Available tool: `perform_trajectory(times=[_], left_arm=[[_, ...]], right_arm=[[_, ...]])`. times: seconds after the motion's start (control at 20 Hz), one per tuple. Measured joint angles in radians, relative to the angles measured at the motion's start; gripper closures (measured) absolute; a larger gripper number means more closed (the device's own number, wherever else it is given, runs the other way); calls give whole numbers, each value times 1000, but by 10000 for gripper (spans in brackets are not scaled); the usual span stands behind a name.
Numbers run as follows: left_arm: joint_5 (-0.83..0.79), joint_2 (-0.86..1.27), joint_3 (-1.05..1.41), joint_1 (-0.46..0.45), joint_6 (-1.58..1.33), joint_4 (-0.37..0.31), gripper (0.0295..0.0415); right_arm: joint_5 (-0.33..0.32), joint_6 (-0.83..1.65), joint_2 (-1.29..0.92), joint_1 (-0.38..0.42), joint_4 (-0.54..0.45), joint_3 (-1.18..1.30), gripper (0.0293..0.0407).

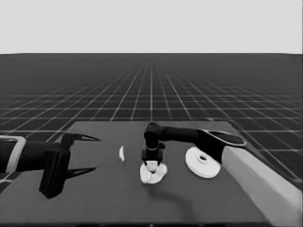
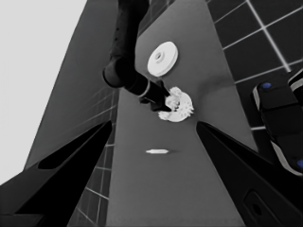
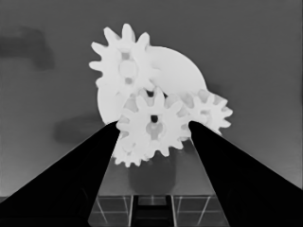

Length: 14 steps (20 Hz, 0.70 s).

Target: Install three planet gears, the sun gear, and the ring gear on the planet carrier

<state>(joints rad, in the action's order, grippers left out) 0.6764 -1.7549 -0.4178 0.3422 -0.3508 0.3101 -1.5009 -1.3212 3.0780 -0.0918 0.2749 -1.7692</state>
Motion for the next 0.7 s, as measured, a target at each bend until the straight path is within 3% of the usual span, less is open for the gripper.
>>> perform_trajectory(times=[0.7], left_arm=[[0,0,0,0,0,0,326]], right_arm=[[0,-131,0,-7,0,0,390]])
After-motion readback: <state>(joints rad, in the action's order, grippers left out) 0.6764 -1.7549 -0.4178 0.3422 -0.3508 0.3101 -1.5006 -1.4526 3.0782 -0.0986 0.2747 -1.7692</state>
